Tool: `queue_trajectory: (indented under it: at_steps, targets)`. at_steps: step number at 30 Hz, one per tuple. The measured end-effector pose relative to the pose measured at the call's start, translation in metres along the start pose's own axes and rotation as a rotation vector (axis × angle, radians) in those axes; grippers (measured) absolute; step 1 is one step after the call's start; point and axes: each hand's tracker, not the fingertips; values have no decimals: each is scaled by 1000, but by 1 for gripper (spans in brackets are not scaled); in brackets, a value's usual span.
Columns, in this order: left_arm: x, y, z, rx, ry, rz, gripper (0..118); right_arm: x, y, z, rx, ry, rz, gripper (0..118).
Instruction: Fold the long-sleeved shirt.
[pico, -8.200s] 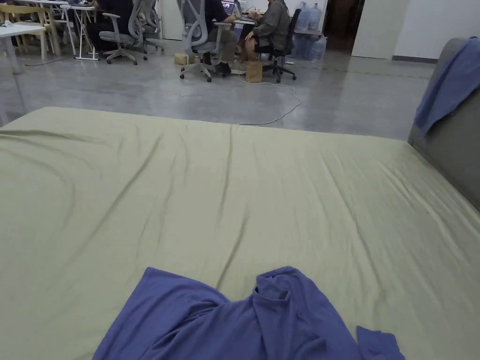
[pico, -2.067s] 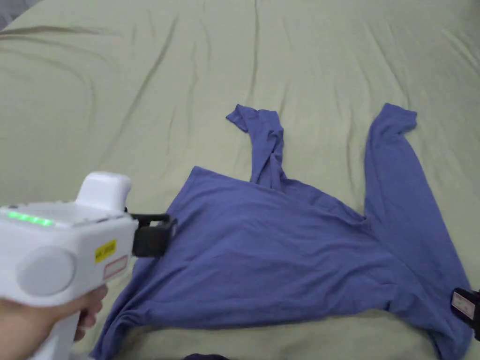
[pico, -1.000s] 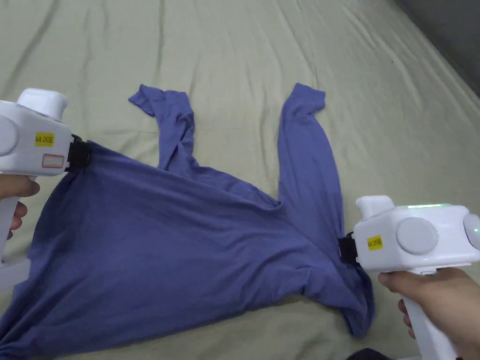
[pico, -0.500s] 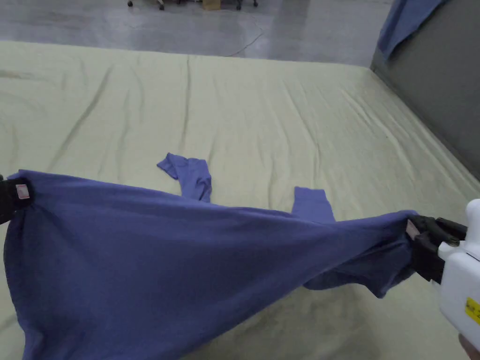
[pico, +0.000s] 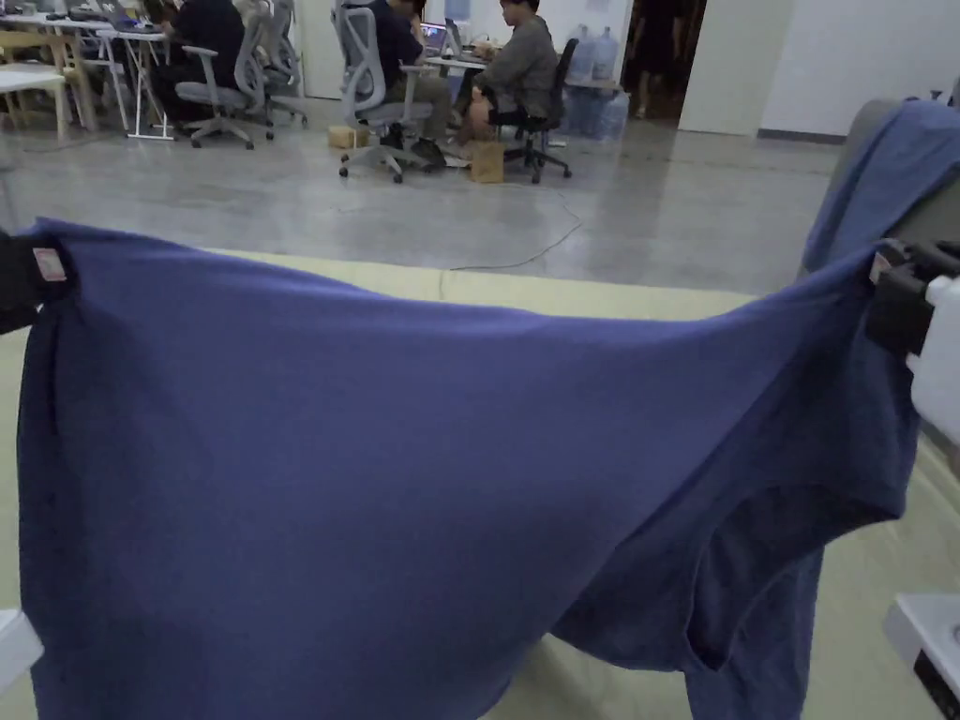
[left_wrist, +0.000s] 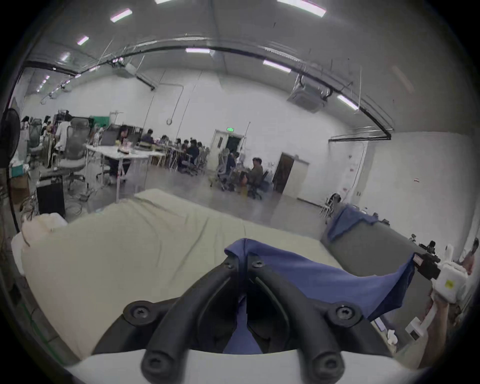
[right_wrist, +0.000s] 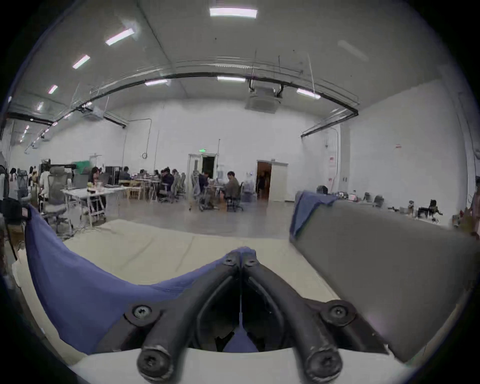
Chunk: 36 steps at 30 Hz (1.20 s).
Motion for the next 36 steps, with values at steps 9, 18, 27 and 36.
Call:
queue_trajectory:
  at_steps: [9, 18, 27, 36]
  targets:
    - [13, 116, -133, 3, -98, 52, 1, 22, 130, -148, -69, 14, -38, 0]
    - [43, 162, -243, 20, 61, -96, 1, 14, 191, -255, -106, -62, -40, 0]
    - [33, 67, -338, -128, 186, -183, 1, -28, 66, -331, -367, -89, 47, 0]
    - [-3, -155, -358, -542, 203, -137, 1, -69, -182, -333, -772, -76, 7, 0]
